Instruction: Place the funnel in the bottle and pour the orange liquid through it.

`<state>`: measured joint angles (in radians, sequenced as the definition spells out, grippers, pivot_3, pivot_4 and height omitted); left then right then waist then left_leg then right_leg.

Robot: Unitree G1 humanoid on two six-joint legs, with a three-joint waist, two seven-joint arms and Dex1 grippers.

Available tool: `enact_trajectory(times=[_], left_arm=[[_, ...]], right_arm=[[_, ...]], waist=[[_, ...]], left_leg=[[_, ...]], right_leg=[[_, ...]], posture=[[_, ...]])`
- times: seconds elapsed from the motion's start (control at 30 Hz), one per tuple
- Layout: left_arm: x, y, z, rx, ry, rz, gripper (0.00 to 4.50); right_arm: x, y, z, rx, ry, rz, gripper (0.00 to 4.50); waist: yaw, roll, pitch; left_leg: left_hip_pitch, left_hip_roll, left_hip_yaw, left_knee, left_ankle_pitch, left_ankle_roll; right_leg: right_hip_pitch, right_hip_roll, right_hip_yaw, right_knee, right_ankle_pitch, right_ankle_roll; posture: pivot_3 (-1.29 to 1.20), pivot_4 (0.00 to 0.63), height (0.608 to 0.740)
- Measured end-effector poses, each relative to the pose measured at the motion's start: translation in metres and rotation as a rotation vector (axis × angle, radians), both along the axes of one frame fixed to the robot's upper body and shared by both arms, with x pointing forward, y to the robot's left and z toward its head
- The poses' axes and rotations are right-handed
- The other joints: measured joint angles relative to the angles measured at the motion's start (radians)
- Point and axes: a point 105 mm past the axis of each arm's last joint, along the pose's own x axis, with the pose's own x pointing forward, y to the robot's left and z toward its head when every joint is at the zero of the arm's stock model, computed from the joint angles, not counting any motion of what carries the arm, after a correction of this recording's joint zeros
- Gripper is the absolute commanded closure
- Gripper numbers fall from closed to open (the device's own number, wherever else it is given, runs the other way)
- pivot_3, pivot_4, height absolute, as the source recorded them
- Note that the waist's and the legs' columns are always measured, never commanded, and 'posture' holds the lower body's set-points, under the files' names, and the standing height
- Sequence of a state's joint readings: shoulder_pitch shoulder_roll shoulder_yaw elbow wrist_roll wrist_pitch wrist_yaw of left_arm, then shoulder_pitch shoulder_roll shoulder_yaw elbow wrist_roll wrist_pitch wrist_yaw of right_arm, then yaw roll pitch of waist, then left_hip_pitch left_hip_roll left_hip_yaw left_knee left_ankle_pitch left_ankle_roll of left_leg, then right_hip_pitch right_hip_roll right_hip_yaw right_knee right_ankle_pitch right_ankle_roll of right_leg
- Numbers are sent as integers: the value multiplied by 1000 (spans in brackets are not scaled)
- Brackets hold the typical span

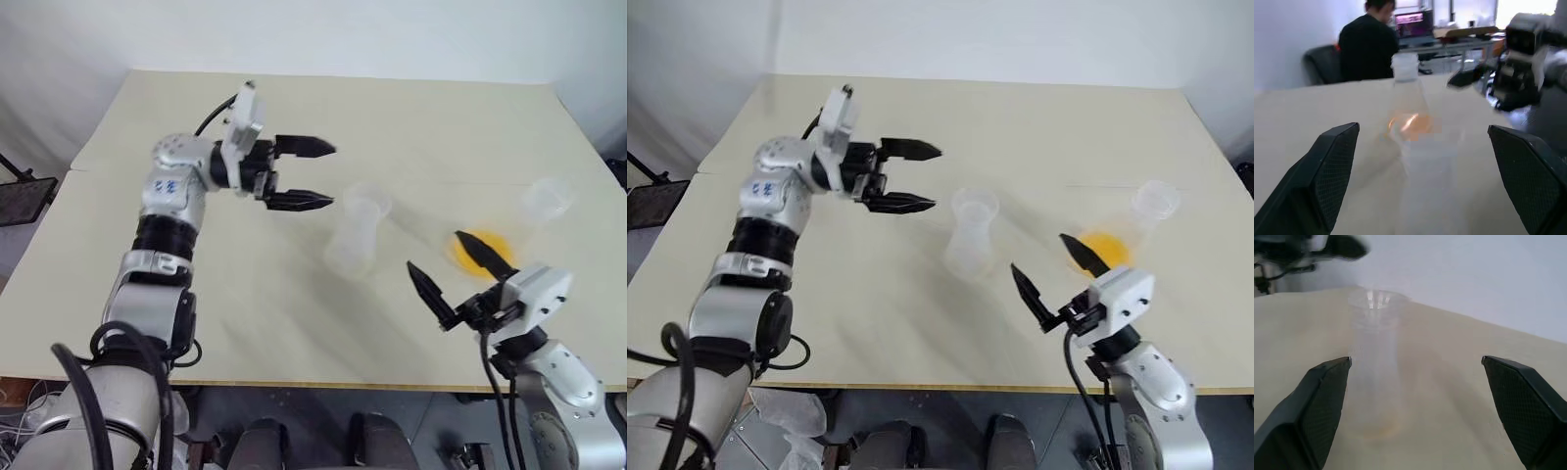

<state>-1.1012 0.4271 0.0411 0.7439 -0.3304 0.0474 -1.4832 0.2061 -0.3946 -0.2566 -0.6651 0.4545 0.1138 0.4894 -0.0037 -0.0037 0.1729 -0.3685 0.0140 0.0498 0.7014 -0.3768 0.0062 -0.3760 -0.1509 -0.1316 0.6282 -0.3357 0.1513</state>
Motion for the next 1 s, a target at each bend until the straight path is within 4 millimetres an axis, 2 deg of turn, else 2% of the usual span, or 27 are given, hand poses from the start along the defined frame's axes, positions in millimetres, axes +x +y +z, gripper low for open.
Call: enact_trajectory(times=[0.1, 0.2, 0.3, 0.4, 0.47, 0.6, 0.7, 0.83, 1.0], left_arm=[[-1, 25, -27, 4, 54, 86, 25], [-10, 34, -35, 12, 31, 104, 25], [-26, 41, -51, -8, 48, 127, 25], [-34, 39, -66, -43, 114, 152, 25], [-36, 34, -63, -66, 118, 156, 25], [-37, 29, -53, -88, 95, 161, 25], [-39, 29, -54, -91, 102, 179, 25], [-41, 28, -56, -105, 134, 187, 25], [-45, 26, -54, -114, 123, 190, 25]], right_arm=[[-10, -19, -1, -14, 25, -64, 0], [-18, -30, -5, -22, 47, -106, 0], [-30, -57, -6, -31, 70, -208, 0], [-36, -79, -12, 21, 111, -279, 0], [-34, -89, -15, 51, 131, -306, 0], [-21, -95, -10, 48, 145, -310, 0], [-7, -99, -5, 51, 160, -312, 0], [16, -114, 2, 107, 176, -374, 0], [34, -123, 4, 121, 236, -392, 0]], waist=[[4, 0, 0], [6, 0, 0], [3, 1, 0], [4, 0, 0], [4, 0, 0], [-1, 2, -1], [0, 2, -1], [2, 2, -1], [5, 3, -2]], left_leg=[[-1, -1, -2, 1, 0, 0], [-1, -1, -2, 1, 0, 0], [1, 0, -4, 0, 0, 0], [1, 0, -4, 2, 0, 0], [1, 0, -5, 3, 0, 0], [4, 0, -4, 2, 0, 0], [5, 0, -3, 1, 0, 0], [4, 0, -3, 1, 0, 0], [3, 0, -3, 1, 0, 0]], right_leg=[[0, 0, 0, 1, 0, 0], [1, 0, 1, 0, 0, 0], [2, 0, 2, 0, 0, 0], [3, 0, 2, 0, 0, 0], [3, 0, 4, 0, 0, 0], [3, 1, 7, 0, 0, 0], [3, 1, 8, 0, 0, 0], [2, 1, 9, 0, 0, 0], [2, 1, 8, 0, 0, 0]], posture=[[0, 150, 740], [0, 150, 740], [0, 150, 740], [0, 150, 740], [0, 150, 740], [0, 150, 740], [0, 150, 740], [0, 150, 740], [0, 150, 740]])
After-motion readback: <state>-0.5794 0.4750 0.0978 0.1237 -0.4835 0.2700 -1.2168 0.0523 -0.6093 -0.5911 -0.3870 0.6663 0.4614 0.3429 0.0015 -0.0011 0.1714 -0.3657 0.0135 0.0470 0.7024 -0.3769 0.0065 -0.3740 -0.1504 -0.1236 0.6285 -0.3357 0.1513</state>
